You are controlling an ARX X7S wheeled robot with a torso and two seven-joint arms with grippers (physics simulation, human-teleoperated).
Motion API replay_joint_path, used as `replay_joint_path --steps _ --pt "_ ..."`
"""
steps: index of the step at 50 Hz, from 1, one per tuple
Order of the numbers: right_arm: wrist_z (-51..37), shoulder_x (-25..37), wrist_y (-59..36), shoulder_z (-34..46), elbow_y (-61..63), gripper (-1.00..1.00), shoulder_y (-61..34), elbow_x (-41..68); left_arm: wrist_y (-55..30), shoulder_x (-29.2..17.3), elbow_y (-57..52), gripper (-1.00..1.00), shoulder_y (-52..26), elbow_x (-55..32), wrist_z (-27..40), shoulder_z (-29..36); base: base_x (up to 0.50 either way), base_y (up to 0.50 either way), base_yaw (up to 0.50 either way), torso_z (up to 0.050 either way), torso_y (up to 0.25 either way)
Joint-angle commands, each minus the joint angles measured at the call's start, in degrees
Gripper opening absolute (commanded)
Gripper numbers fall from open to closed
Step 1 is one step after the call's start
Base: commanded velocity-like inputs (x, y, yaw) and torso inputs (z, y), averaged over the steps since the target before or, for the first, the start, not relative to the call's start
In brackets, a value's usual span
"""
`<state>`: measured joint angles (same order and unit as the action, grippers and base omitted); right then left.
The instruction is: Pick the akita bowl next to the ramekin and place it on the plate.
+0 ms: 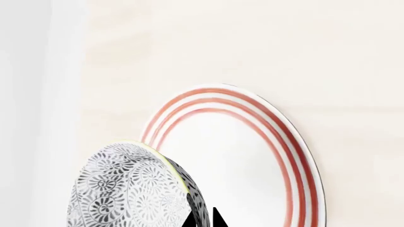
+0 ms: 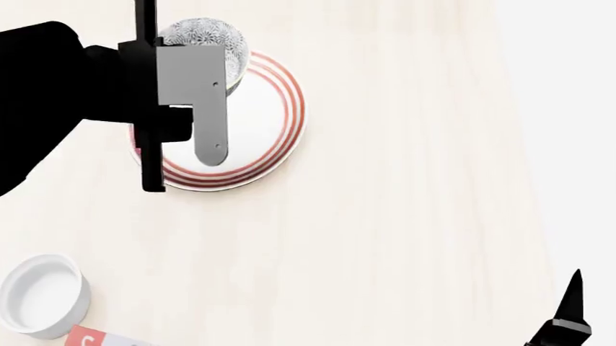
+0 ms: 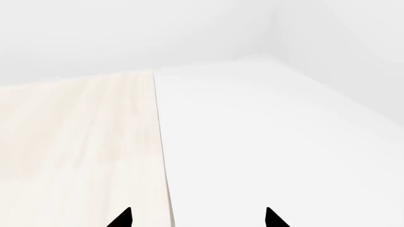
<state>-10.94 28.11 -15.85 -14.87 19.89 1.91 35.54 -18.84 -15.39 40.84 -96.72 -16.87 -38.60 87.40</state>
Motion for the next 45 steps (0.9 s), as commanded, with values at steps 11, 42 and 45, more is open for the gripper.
replay_joint_path --steps 11,42,45 --pt "0.94 -1.07 0.61 -1.27 -0.63 1.00 0.00 -0.95 0.04 1.53 -0.61 -1.00 0.11 0.06 -0.64 -2.53 0.00 0.00 0.00 0.000 -0.021" --pt "0.81 -0.89 0.75 -1.12 -0.71 1.00 0.01 -0.80 2.01 1.89 0.84 -1.00 0.52 0.60 0.27 -3.12 0.00 0.00 0.00 0.000 -0.048" --pt "0.68 -0.87 0.63 -1.13 -0.50 1.00 0.08 -0.71 0.68 2.15 1.30 -1.00 0.39 0.20 0.29 -3.40 0.00 0.00 0.00 0.000 0.000"
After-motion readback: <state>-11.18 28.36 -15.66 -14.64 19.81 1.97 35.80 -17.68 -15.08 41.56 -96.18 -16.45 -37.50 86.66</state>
